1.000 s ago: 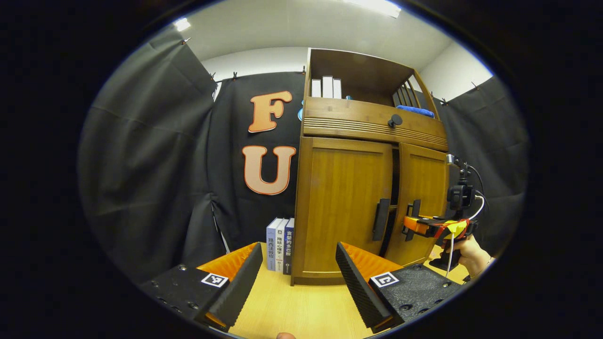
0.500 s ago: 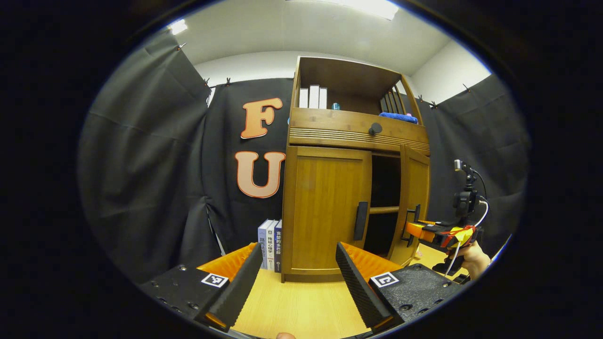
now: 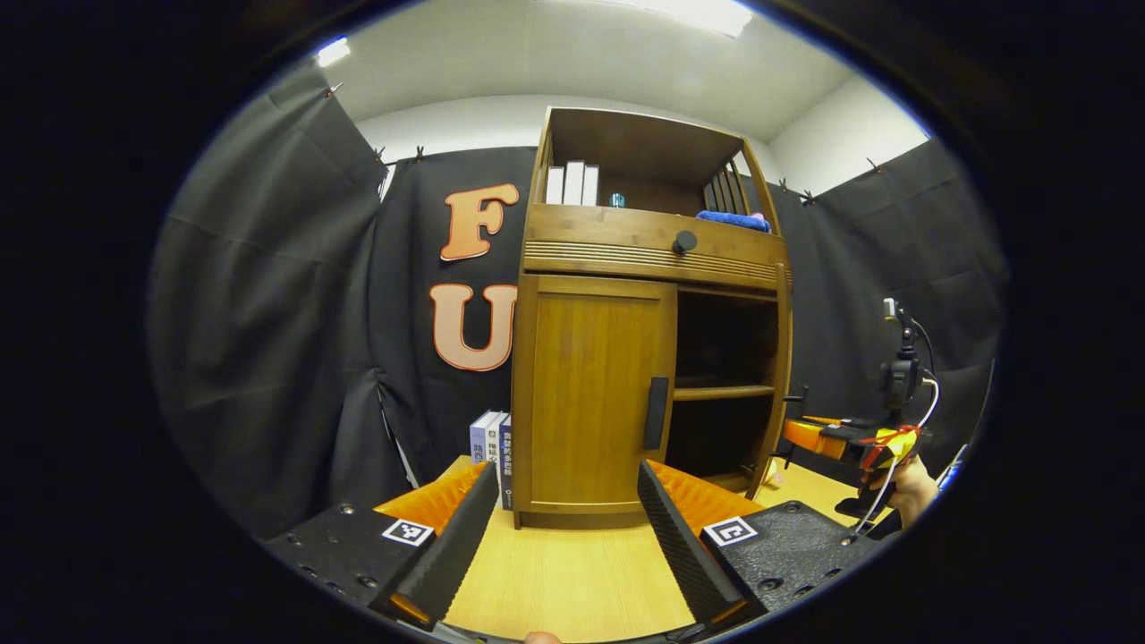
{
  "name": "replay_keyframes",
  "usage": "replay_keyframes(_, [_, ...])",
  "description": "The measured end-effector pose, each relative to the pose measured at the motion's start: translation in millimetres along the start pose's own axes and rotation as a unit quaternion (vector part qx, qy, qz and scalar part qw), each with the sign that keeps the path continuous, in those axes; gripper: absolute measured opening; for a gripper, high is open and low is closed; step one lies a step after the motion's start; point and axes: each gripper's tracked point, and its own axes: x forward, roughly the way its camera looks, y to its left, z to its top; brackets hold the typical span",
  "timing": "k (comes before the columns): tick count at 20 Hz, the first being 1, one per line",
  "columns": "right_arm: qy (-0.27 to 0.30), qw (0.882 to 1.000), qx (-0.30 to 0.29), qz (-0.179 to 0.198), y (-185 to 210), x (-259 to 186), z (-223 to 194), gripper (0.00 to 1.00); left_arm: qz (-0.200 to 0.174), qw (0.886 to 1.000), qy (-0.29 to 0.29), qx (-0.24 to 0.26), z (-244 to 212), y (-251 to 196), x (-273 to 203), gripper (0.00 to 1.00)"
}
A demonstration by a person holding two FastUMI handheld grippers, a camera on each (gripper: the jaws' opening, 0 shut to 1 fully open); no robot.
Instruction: Open the right door of the double-door shoe cabinet with the right hand, and open the left door with the left hand.
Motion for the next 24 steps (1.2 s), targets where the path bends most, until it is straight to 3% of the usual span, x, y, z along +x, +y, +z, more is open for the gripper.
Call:
replay_keyframes(4, [0.006,1.000,0.007,-0.005,-13.3,-15.3,2.6,0.31,-0.006,1.000,0.006,0.001,-3.0,-11.3,0.4,0.92])
replay_keyframes(7, [0.008,1.000,0.008,-0.012,-25.7,-27.7,2.1,0.27,-0.008,1.000,0.004,0.003,-1.0,-18.0,0.7,0.98])
replay_keyframes(13, [0.009,1.000,0.016,-0.021,-44.0,-47.5,-1.5,0.27,-0.016,1.000,0.004,0.000,1.0,-35.4,0.0,0.95])
replay_keyframes(15, [0.010,0.999,0.016,-0.030,-52.4,-54.4,-1.8,0.31,-0.018,1.000,0.004,0.002,1.1,-40.6,1.0,0.92])
replay_keyframes(17, [0.006,0.999,0.016,-0.041,-62.8,-59.2,-1.9,0.19,-0.022,1.000,0.006,0.001,-1.1,-46.7,2.5,0.92])
replay_keyframes(22, [0.007,0.998,0.027,-0.049,-83.8,-73.3,1.0,0.22,-0.032,0.999,0.009,-0.001,-4.5,-66.1,9.2,0.95])
replay_keyframes(24, [0.007,0.998,0.027,-0.051,-90.9,-76.1,1.8,0.18,-0.036,0.999,0.011,-0.002,-5.7,-73.5,11.7,0.96])
